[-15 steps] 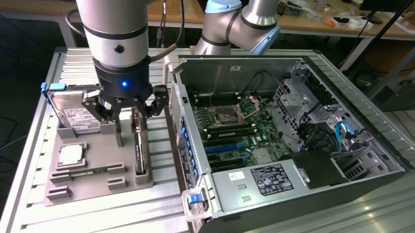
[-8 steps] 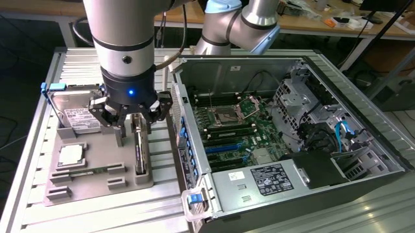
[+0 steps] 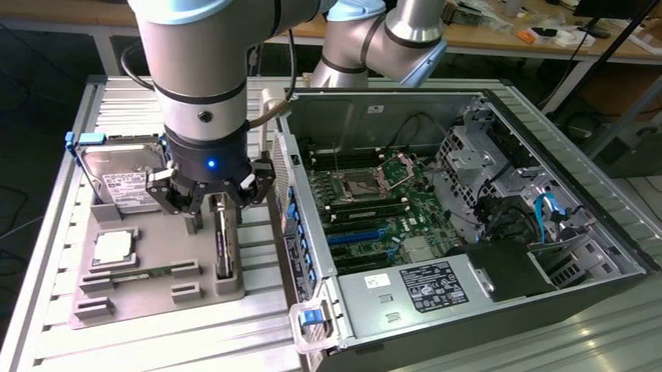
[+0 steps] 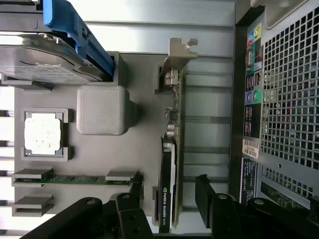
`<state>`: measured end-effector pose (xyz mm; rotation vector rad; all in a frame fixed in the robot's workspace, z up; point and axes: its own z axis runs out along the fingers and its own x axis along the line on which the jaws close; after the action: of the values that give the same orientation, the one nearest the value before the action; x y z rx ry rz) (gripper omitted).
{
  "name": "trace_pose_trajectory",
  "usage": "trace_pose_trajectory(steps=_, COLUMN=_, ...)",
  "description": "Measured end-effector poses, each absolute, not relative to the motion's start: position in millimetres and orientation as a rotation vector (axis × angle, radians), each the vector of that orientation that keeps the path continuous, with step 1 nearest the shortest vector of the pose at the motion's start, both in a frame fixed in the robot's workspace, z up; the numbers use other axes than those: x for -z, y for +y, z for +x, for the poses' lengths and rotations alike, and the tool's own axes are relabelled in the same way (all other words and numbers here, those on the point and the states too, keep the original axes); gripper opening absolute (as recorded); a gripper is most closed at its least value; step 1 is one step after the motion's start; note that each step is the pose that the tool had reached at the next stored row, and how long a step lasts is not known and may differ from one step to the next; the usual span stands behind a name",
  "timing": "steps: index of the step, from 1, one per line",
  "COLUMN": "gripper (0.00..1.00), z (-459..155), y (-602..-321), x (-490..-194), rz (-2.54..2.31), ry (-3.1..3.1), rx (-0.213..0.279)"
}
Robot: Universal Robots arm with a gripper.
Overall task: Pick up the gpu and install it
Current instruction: 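Pick up the gpu and move the gpu toward the slot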
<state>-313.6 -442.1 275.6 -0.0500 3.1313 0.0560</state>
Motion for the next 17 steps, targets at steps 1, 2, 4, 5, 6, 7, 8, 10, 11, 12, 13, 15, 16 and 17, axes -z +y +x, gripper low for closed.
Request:
trace_pose_trajectory(steps=1, gripper=0.54, z=-314, y=-442, x=-274, rz=-0.05, ry=3.131, rx=-0.056)
trace_pose_trajectory(steps=2, gripper=0.54, z=-314, y=-443, x=-272, rz=-0.05, ry=3.131, rx=-0.056)
trace_pose_trajectory(steps=4, gripper=0.54, z=-314, y=-443, x=-268, rz=-0.05, ry=3.131, rx=-0.056)
trace_pose_trajectory(steps=5, gripper=0.54, z=-314, y=-443, x=-266, rz=-0.05, ry=3.131, rx=-0.056)
trace_pose_trajectory(steps=6, gripper=0.54, z=-314, y=-443, x=-264, rz=-0.05, ry=3.131, rx=-0.056)
trace_pose_trajectory(steps=7, gripper=0.54, z=-314, y=-443, x=-263, rz=-0.05, ry=3.131, rx=-0.056)
trace_pose_trajectory(steps=8, gripper=0.54, z=-314, y=-443, x=-261, rz=-0.05, ry=3.131, rx=-0.056)
trace_pose_trajectory(steps=10, gripper=0.54, z=-314, y=-443, x=-257, rz=-0.05, ry=3.131, rx=-0.056)
trace_pose_trajectory(steps=11, gripper=0.54, z=-314, y=-444, x=-255, rz=-0.05, ry=3.131, rx=-0.056)
trace_pose_trajectory(steps=12, gripper=0.54, z=-314, y=-444, x=-253, rz=-0.05, ry=3.131, rx=-0.056)
trace_pose_trajectory(steps=13, gripper=0.54, z=-314, y=-444, x=-252, rz=-0.05, ry=3.131, rx=-0.056)
trace_pose_trajectory(steps=15, gripper=0.54, z=-313, y=-444, x=-248, rz=-0.05, ry=3.131, rx=-0.056)
trace_pose_trajectory(steps=16, gripper=0.54, z=-313, y=-443, x=-246, rz=-0.05, ry=3.131, rx=-0.056)
trace_pose_trajectory(steps=17, gripper=0.54, z=-313, y=-443, x=-244, rz=-0.05, ry=3.131, rx=-0.056)
